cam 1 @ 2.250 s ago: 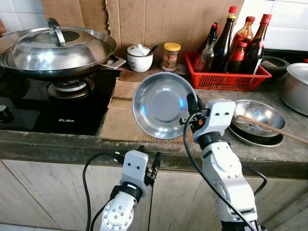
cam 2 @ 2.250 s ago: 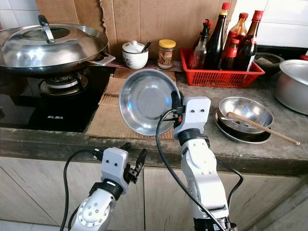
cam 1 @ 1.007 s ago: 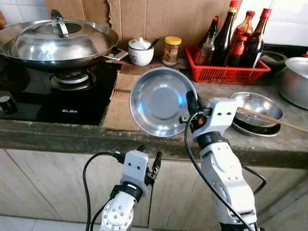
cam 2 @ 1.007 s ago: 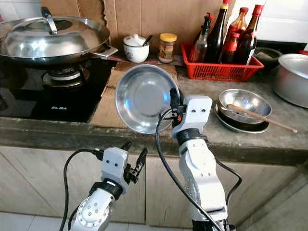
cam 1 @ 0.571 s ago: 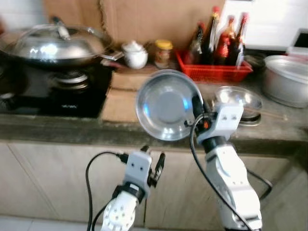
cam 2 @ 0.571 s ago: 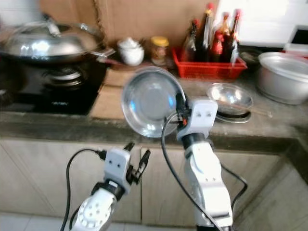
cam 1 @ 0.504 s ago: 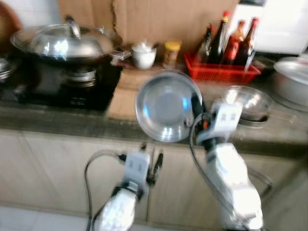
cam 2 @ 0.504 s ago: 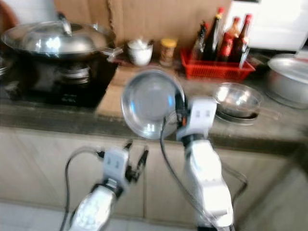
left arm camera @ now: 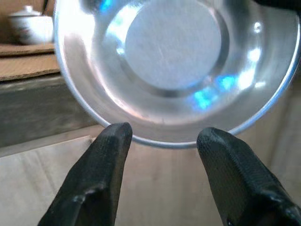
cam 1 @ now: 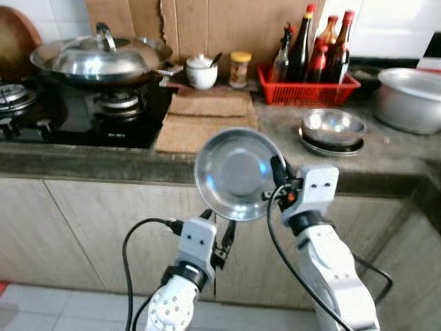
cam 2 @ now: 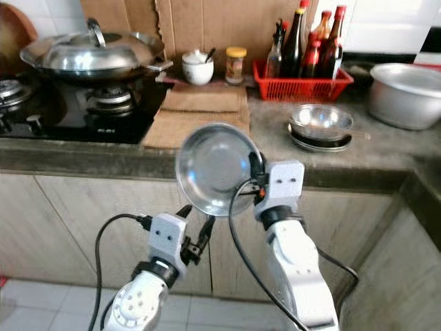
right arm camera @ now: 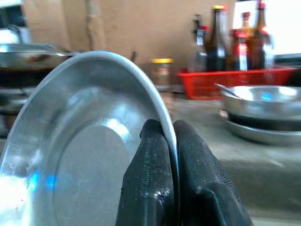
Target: Kitchen organization
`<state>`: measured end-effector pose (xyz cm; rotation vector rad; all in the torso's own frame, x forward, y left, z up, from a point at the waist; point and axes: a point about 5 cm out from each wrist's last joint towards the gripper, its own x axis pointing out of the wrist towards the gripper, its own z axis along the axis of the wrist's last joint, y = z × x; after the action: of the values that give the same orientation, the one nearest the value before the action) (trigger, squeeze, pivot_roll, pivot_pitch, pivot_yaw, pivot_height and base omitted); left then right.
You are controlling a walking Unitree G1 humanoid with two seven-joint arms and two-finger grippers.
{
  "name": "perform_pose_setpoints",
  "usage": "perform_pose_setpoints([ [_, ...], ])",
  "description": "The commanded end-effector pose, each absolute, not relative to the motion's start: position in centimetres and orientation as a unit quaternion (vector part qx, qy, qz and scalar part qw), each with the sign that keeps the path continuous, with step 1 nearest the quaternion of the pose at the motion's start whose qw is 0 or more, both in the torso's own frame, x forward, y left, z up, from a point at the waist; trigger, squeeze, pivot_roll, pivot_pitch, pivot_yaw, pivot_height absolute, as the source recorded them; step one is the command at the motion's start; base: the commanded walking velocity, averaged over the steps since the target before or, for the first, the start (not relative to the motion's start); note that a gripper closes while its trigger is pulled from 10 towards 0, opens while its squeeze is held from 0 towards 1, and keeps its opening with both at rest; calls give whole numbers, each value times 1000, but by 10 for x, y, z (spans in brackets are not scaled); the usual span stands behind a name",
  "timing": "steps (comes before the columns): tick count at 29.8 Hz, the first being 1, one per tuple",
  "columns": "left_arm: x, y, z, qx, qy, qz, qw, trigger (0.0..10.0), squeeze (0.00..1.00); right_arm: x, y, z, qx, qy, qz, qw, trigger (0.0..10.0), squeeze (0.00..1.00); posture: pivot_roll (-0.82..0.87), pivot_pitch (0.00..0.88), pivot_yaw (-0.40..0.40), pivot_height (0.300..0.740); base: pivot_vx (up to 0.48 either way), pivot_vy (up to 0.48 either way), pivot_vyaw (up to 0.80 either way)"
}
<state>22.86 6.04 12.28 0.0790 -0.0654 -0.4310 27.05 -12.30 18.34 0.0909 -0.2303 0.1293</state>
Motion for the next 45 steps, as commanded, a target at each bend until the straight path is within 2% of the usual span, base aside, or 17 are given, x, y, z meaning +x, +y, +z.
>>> perform_pose_setpoints([
  [1,229,63,122,41,-29,-211,976,10000,0,270,-119,188,47,-125,72,988,10000,0,-4,0,-55,740,-296,0,0],
  [21,230,63,121,39,-28,-209,977,10000,0,266,-117,185,54,-116,76,989,10000,0,-9,0,-53,740,-299,0,-28],
  [30,231,63,121,38,-28,-206,977,10000,0,267,-116,187,53,-119,77,989,10000,0,-10,0,-56,740,-297,0,-800],
  [45,230,62,123,42,-37,-204,977,10000,0,269,-113,189,52,-124,83,987,10000,0,-7,0,-57,740,0,0,-800],
])
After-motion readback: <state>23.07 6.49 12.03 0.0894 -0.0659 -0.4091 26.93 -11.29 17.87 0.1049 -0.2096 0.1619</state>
